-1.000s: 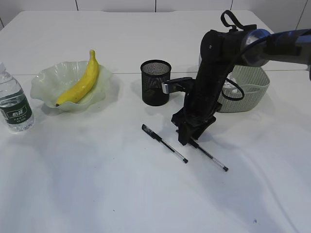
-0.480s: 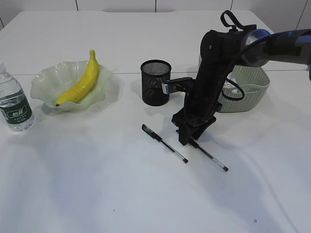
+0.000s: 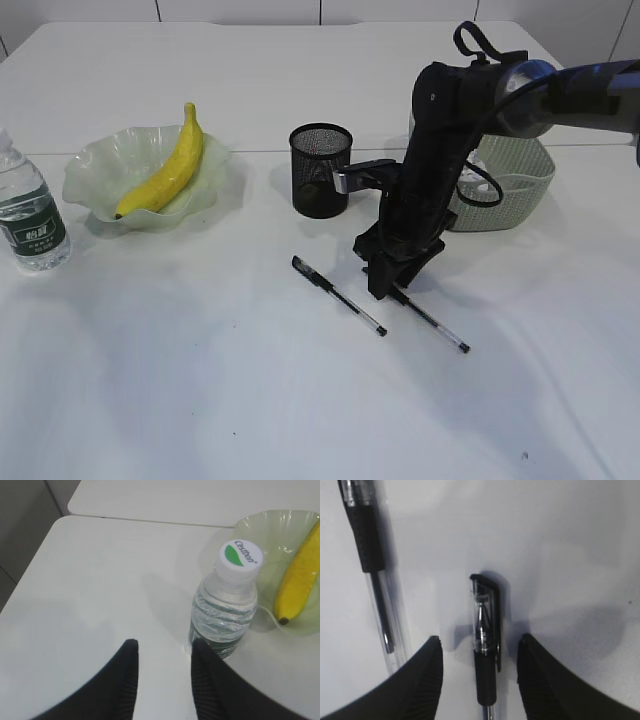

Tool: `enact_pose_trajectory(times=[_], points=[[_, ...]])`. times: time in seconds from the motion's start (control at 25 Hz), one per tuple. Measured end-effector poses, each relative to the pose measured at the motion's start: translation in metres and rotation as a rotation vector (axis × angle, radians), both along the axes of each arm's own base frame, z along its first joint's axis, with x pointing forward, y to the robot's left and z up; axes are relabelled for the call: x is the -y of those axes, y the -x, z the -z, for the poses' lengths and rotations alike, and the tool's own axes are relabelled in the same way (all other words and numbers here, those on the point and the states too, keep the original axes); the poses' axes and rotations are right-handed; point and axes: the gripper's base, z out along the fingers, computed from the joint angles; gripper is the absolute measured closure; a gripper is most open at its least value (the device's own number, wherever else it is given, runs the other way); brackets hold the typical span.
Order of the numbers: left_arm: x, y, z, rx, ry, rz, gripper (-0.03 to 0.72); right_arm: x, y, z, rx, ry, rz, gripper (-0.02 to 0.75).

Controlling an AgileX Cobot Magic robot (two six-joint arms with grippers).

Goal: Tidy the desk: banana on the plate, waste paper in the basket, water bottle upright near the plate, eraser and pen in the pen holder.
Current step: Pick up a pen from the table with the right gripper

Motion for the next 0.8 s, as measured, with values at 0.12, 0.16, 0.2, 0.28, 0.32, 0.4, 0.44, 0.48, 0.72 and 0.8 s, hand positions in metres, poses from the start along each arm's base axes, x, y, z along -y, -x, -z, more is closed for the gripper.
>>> enact_pose_trajectory(times=[0.12,0.16,0.2,0.28,0.32,0.4,0.44,0.48,0.72,0.8], points=[[0.0,0.0,0.0,0.0,0.0,0.0,0.446,0.0,0.0,0.0,0.0,0.0,0.0,0.367],[0.0,0.0,0.0,0.0,0.0,0.0,0.446,0.0,0.0,0.0,0.0,0.0,0.0,0.367],[0.0,0.0,0.0,0.0,0.0,0.0,0.446,0.0,0.0,0.0,0.0,0.0,0.0,0.367],[0.0,0.0,0.0,0.0,0.0,0.0,0.446,0.0,0.0,0.0,0.0,0.0,0.0,0.367],[0.0,0.0,0.0,0.0,0.0,0.0,0.446,0.0,0.0,0.0,0.0,0.0,0.0,0.367],[0.0,0.0,0.0,0.0,0.0,0.0,0.446,0.0,0.0,0.0,0.0,0.0,0.0,0.367],[0.0,0.0,0.0,0.0,0.0,0.0,0.446,0.0,0.0,0.0,0.0,0.0,0.0,0.367],[0.0,0.0,0.0,0.0,0.0,0.0,0.446,0.0,0.0,0.0,0.0,0.0,0.0,0.367],[0.0,0.0,0.0,0.0,0.0,0.0,0.446,0.0003,-0.0001,0.0001,0.001,0.003,-0.001,0.367],[0.0,0.0,0.0,0.0,0.0,0.0,0.446,0.0003,-0.0001,0.0001,0.001,0.003,-0.001,0.367]])
